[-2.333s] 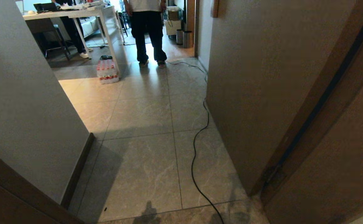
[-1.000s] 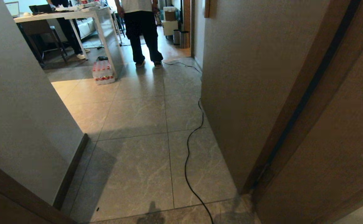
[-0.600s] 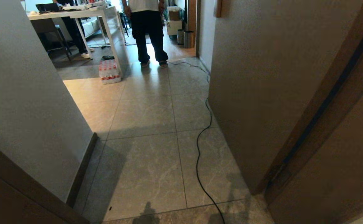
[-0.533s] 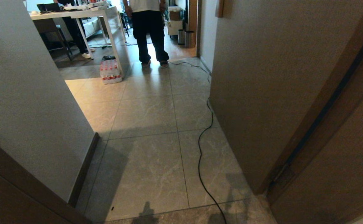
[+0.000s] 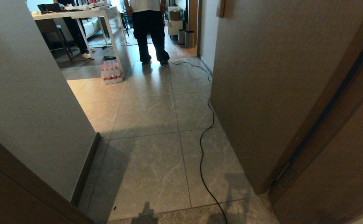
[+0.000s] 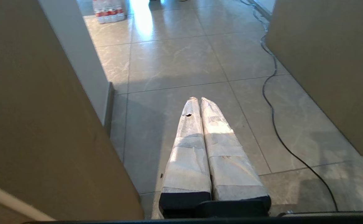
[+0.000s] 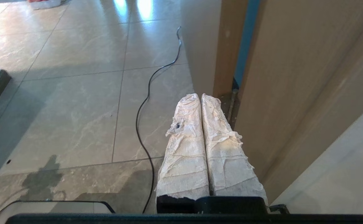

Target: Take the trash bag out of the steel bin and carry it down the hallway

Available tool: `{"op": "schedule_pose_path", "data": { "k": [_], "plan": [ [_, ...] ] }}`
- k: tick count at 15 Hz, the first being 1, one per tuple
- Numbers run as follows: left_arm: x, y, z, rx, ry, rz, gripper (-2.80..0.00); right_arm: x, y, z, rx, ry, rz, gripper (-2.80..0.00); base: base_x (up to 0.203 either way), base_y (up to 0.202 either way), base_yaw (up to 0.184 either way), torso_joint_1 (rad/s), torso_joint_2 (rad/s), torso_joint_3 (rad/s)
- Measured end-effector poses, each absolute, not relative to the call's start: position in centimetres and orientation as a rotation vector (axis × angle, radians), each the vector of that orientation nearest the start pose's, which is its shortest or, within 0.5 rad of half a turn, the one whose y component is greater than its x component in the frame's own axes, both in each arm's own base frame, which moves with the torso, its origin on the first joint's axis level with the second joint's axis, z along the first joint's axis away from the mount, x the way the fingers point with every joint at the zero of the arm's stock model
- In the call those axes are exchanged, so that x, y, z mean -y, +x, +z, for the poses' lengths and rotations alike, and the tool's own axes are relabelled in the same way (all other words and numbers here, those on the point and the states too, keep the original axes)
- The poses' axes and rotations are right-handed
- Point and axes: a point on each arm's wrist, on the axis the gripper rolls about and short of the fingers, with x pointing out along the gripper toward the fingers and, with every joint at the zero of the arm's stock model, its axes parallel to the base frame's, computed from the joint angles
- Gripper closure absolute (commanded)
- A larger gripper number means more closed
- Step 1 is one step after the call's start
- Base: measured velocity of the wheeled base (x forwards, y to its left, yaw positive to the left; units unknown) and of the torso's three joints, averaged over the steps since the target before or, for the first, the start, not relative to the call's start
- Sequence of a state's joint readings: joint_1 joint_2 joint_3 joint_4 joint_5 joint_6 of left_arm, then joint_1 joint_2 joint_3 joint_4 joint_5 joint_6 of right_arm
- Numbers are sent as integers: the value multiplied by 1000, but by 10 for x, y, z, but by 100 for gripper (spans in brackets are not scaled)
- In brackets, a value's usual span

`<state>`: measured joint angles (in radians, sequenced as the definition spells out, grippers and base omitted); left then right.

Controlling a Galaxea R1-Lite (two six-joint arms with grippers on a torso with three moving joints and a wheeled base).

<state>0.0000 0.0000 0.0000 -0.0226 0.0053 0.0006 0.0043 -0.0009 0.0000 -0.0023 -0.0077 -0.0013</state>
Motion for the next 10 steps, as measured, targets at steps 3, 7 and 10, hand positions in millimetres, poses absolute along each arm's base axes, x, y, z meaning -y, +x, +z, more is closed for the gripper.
{"op": "schedule_pose_path", "data": {
  "k": [3, 7, 10],
  "plan": [
    [0, -23, 78, 23, 0, 6, 0, 0, -23, 76, 4, -2, -3, 0, 0, 0, 0, 0, 0, 0],
    [0, -23, 78, 24, 12, 5, 0, 0, -23, 76, 4, -1, -3, 0, 0, 0, 0, 0, 0, 0],
    [0, -23, 78, 23, 14, 4, 0, 0, -23, 76, 4, -1, -3, 0, 0, 0, 0, 0, 0, 0]
  ]
}}
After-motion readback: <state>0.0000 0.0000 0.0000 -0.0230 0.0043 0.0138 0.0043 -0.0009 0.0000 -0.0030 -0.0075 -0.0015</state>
